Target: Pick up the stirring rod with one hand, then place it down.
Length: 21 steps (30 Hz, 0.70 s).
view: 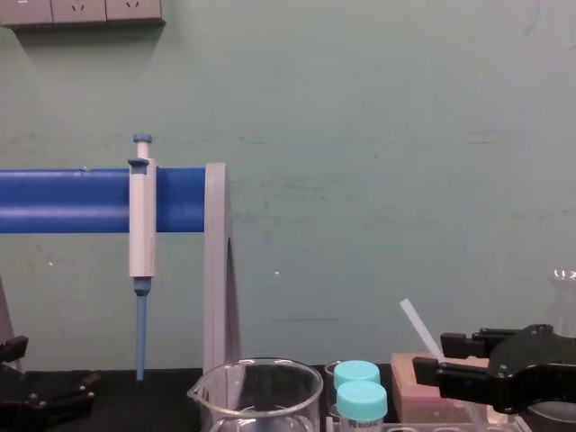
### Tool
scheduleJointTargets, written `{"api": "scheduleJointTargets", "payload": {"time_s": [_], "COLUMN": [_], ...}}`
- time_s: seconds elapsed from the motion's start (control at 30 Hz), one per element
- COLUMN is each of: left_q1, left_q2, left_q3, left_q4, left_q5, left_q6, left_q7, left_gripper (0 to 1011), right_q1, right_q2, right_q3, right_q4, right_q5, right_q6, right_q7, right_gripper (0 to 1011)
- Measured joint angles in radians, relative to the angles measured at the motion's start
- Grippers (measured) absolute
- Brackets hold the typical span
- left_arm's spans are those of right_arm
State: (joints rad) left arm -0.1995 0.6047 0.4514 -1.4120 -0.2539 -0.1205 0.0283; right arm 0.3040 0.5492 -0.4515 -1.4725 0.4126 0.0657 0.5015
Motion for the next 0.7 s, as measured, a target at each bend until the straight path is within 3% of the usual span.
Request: {"api": "scheduleJointTargets", "payload": {"time_s": [0.57,0.7], "left_q1": [0.000,0.000], "left_q2": [0.000,0.000], "left_q3": [0.000,0.000], "left_q4": [0.000,0.000], "left_q5": [0.000,0.000], "left_q6": [0.000,0.000], "left_q7": [0.000,0.000], "left_gripper": [1000,1000], "right_q1": [-0.001,-0.002], "right_q2": [0.001,-0.001], "right_q3": [0.000,0.003], "right_q4": [-0.001,-0.001], "right_q5": [0.002,0.004], "right_q6": [-0.001,-0.002], "right_q7": [0.001,0.005], "right_gripper": [70,69]}}
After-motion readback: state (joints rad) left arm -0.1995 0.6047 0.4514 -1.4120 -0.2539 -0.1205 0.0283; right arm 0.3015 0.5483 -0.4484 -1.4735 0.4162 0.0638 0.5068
